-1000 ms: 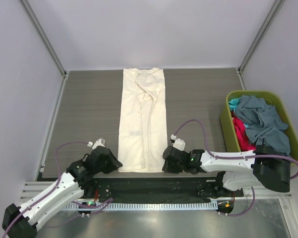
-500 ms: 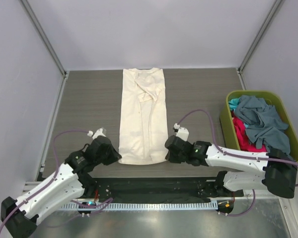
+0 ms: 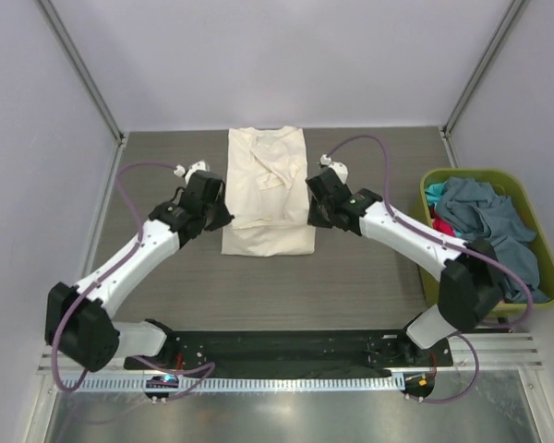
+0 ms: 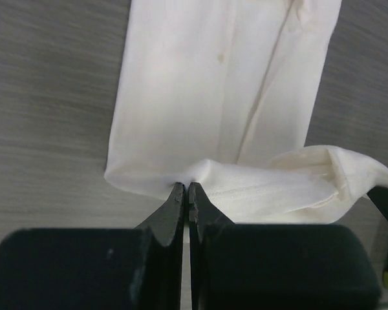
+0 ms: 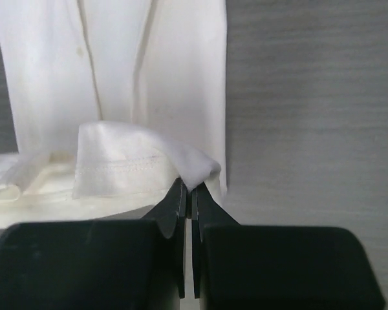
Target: Fold and stack the t-shirts
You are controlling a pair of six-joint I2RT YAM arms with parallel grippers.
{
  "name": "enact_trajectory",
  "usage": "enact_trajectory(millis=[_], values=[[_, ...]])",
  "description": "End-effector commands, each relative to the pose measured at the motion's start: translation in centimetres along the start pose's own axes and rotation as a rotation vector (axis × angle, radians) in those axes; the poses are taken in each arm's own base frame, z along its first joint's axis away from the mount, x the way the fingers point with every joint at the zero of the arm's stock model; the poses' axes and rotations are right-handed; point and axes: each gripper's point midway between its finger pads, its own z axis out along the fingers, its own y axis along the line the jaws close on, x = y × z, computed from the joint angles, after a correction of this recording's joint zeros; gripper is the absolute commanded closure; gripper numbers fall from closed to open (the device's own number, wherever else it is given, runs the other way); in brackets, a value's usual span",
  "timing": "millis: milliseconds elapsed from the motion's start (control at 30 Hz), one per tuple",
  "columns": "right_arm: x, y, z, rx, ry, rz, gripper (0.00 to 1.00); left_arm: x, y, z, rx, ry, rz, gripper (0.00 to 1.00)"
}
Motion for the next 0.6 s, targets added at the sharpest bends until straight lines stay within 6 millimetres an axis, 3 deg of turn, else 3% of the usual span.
enact_trajectory(millis=[0,33,100,133,267,567], values=[[-3.6,0.2,1.5,0.008,-0.028,-0.071,0.99,-5.1,-1.5,1.7,0.008,-0.092,0.030,1.00],[-3.8,-0.4,2.8,0.030,-0.011,-0.080,0.99,-5.1,-0.9,3.5,-0.014,-0.054,0.028,1.00],[-5.1,0.4,3.4,0.005,-0.015,-0.081,0.99,-6.5,-1.3,4.7,-0.013,-0.059,0.021,1.00],[-5.4,0.4,3.9,0.008,-0.012,-0.086,0.99,-6.3,-0.7,6.3,-0.032,-0.023,0.016,1.00],[-6.7,0.8,6.5,0.004,0.009,-0.096,0.99,-7.5,-0.1,8.8,-0.047,0.005,-0.010,1.00],[-9.0,1.6,10.3,-0.029,0.029,-0.093,0.99,-9.6,0.3,13.3,-0.044,0.040,-0.041,1.00]])
